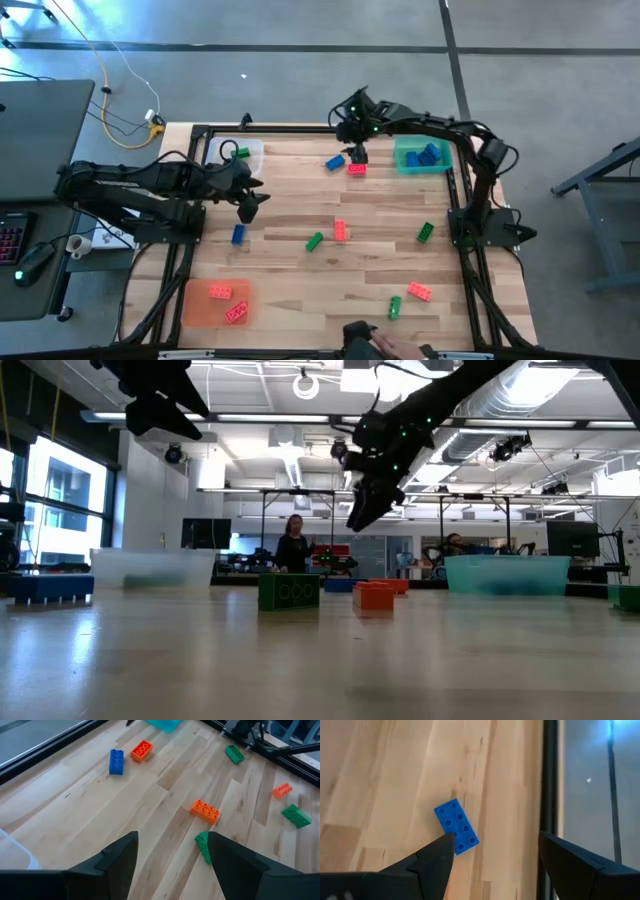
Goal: Sort & place blocks by color
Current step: Put the blue game piece into the blue bin
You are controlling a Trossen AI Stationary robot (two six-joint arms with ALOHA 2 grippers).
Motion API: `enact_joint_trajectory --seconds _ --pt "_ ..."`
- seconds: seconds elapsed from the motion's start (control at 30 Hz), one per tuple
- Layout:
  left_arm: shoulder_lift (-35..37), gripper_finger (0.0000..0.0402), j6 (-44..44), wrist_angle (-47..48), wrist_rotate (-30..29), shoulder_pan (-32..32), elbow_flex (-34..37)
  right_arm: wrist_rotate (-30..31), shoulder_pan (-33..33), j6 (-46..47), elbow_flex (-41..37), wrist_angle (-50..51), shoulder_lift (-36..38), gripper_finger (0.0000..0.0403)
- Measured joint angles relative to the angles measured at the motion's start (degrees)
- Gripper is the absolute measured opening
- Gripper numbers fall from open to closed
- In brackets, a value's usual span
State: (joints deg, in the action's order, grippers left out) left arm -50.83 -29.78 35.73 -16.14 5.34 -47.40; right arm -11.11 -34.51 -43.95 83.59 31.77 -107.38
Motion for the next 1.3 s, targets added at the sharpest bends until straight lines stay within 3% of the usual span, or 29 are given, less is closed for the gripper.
enact_joint_trajectory --seconds 0.33,0.63,0.77,1.3 --pt "0.0 0.0227 -0.1 0.0 -1.3 0.0 0.0 3.1 1.7 -6.5 1.0 -2.0 -5.0 0.0275" --pt "0.0 0.0227 -0.2 0.0 -2.7 0.0 0.0 3.8 2.0 -9.2 16.4 9.8 -11.6 0.0275" --pt "0.0 0.0227 -1.1 0.0 -2.7 0.0 0.0 1.1 2.0 -10.6 19.7 13.4 -13.3 0.0275" --pt "0.0 0.0227 -1.1 0.0 -2.6 0.0 0.0 1.5 4.1 -13.1 11.0 11.4 -13.8 0.0275"
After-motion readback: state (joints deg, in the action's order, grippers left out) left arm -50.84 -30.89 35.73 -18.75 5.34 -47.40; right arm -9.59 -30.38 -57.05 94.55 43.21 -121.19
